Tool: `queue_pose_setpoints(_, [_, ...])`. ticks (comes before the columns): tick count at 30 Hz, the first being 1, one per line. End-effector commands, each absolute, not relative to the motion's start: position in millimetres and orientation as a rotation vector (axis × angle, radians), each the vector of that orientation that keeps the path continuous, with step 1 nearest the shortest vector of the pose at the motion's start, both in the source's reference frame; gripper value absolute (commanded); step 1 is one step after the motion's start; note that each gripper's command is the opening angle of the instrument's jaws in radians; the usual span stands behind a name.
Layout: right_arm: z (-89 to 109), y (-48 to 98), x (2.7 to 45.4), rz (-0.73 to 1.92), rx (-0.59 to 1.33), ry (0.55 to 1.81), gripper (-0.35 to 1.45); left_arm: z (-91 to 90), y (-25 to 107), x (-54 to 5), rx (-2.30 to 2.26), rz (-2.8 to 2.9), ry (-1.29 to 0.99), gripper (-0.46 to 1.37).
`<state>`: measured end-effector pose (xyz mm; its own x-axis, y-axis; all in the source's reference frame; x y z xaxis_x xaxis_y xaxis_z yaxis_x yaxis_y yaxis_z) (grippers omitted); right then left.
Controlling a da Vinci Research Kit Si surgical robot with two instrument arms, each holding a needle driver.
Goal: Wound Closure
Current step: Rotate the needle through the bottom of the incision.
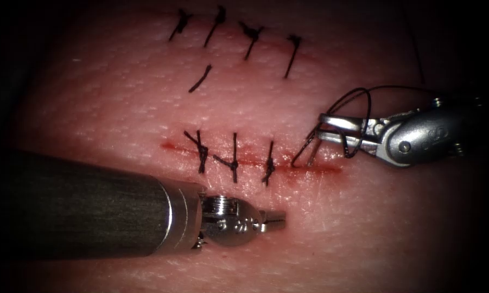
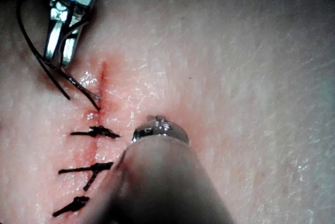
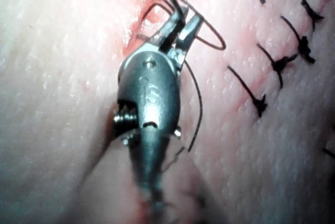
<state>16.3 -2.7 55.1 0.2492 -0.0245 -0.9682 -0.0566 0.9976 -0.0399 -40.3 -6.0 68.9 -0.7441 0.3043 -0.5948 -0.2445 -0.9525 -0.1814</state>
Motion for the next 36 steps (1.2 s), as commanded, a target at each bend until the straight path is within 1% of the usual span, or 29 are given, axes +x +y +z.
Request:
queue_pose_setpoints(1, [55.2, -2.8, 16.3, 0.043, -0.041, 1.321, -0.35, 69.0, -6.1, -40.3, -0.933, 2.689, -0.135, -0.35])
queue_pose_setpoints(4, [55.6, -2.0, 16.8, 0.111, 0.033, 1.321, -0.35, 69.3, -6.4, -40.5, -0.926, 2.694, -0.141, -0.35])
queue_pose_setpoints(8, [56.0, -0.8, 17.2, 0.155, 0.062, 1.319, -0.35, 69.6, -6.8, -41.0, -0.932, 2.695, -0.152, -0.35])
queue_pose_setpoints(21, [56.4, 1.4, 17.6, 0.255, 0.074, 1.290, -0.35, 69.9, -6.9, -40.8, -0.950, 2.703, -0.169, -0.35])
queue_pose_setpoints(27, [56.1, 2.7, 17.5, 0.396, 0.131, 1.278, -0.35, 70.0, -7.0, -40.8, -0.947, 2.705, -0.170, -0.35])
queue_pose_setpoints(36, [56.1, 3.5, 18.0, 0.485, 0.180, 1.273, -0.35, 70.1, -7.0, -40.7, -0.947, 2.706, -0.169, -0.35])
